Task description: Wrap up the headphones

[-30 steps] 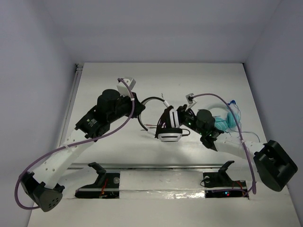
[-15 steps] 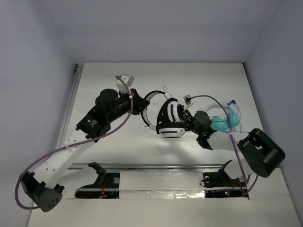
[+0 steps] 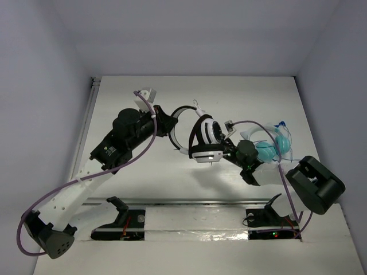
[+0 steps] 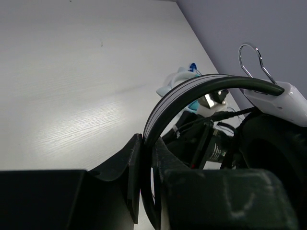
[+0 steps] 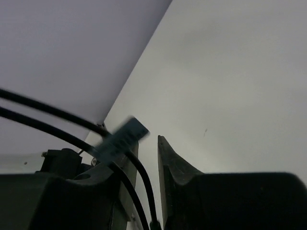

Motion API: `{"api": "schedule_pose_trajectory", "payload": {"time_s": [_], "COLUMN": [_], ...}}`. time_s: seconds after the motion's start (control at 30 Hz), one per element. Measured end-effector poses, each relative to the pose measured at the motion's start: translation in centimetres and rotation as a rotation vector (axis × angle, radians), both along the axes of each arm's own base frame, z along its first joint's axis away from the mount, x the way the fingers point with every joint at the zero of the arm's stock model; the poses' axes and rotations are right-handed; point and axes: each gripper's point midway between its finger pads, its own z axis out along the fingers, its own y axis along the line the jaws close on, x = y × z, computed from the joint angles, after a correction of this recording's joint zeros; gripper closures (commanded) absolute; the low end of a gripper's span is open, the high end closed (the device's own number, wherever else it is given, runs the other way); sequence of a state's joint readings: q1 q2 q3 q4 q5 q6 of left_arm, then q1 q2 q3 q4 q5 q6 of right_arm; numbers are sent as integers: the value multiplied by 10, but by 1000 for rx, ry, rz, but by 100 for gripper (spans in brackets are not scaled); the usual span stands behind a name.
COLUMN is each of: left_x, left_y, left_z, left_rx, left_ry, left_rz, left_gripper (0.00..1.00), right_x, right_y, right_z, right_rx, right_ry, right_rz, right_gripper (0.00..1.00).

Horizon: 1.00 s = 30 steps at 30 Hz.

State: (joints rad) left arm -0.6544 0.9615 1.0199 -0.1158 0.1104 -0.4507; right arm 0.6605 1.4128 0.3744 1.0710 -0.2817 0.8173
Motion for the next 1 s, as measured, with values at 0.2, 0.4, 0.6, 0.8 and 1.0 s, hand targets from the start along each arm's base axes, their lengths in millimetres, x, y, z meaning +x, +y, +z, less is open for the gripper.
{"api": "schedule_pose_trajectory", "payload": {"time_s": [0.2,0.4,0.6,0.8,1.0], "left_x": [18,42,71,82,84], "left_y": [14,32,37,43,47], "left_z": [0,-38,-97,-149,-194], "left_rx": [-24,-33,13,105,198], "left_ry": [-3,31,107,167,222], "left_rz": [141,326,471,554,590], "left_gripper": [100,100,100,100,100], "right_x": [-10,-19,-38,-64,-75], "right_y": [-4,-5,14,25,17], "right_z": [-26,-40,-64,-117,-150], "right_rx": [0,44,61,23,44], "right_ry": [102,210,337,526,662], "right_rz": [7,16,61,61,10], "right_gripper": [91,92,92,89,76]}}
